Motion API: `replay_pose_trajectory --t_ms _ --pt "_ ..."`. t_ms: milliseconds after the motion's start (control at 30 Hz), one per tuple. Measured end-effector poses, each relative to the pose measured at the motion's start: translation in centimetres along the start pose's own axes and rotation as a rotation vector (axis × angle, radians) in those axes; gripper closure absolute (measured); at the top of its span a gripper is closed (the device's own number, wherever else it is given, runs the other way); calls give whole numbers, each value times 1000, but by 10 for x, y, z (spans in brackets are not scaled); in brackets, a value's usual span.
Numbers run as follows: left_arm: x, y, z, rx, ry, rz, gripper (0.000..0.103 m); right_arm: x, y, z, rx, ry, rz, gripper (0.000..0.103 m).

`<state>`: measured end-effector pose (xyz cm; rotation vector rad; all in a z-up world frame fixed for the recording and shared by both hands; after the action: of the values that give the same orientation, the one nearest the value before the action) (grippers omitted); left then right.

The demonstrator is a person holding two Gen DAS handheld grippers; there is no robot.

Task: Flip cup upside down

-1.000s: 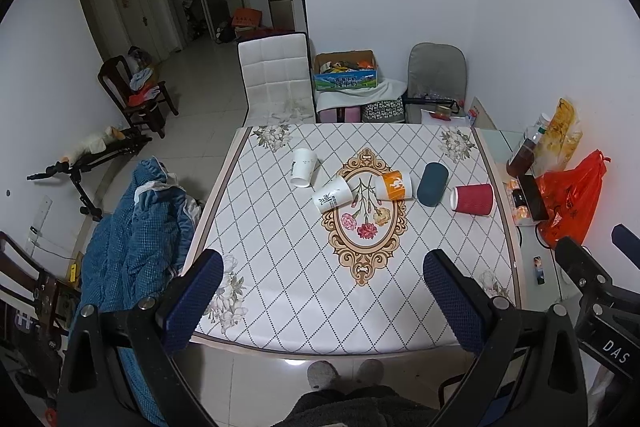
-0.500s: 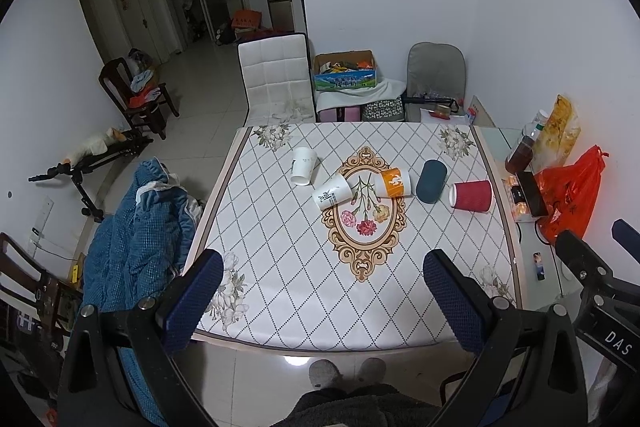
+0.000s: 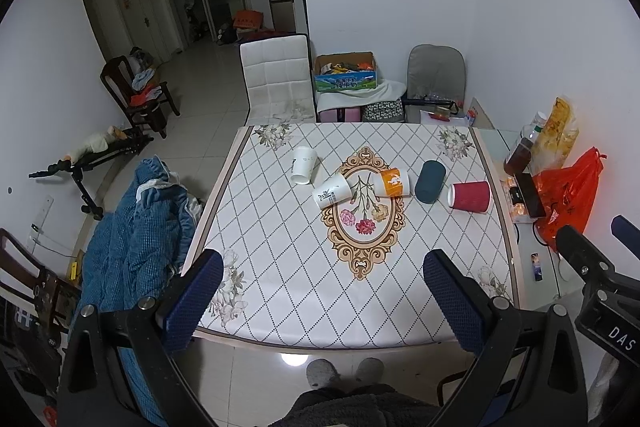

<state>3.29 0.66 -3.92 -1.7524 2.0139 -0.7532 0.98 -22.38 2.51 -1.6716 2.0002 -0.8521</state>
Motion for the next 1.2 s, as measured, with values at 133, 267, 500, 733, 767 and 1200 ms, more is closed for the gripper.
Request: replay_pose_trajectory --t_ms 133,267,500,733,767,1200 --pt "1 1 -6 3 -1 0 0 2 -3 -1 6 -2 1 0" --pt "1 1 -7 4 -1 1 0 3 -3 -2 7 -2 -1 0" --pt "1 1 -8 5 -2 1 0 0 -2 0 7 -2 0 0" --pt "4 1 -8 3 -4 -3 0 -3 -4 3 2 -13 -5 0" --pt "6 0 -8 3 -4 -3 0 -3 -5 4 0 -16 -6 0" --pt "15 -7 41 -33 -73 -45 0 5 8 66 -92 -8 -41 0"
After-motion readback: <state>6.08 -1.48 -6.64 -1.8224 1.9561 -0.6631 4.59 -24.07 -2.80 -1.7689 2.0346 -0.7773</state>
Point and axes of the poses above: each gripper's, at about its wrist camera, not at the fingertips, and z roughly the way its jaws point, x to its right, y to its underside, the point moved 7 cm from there along z, roughly the way its jaws point, and after that the axes turned 9 degrees about y, right-handed, at the moved point
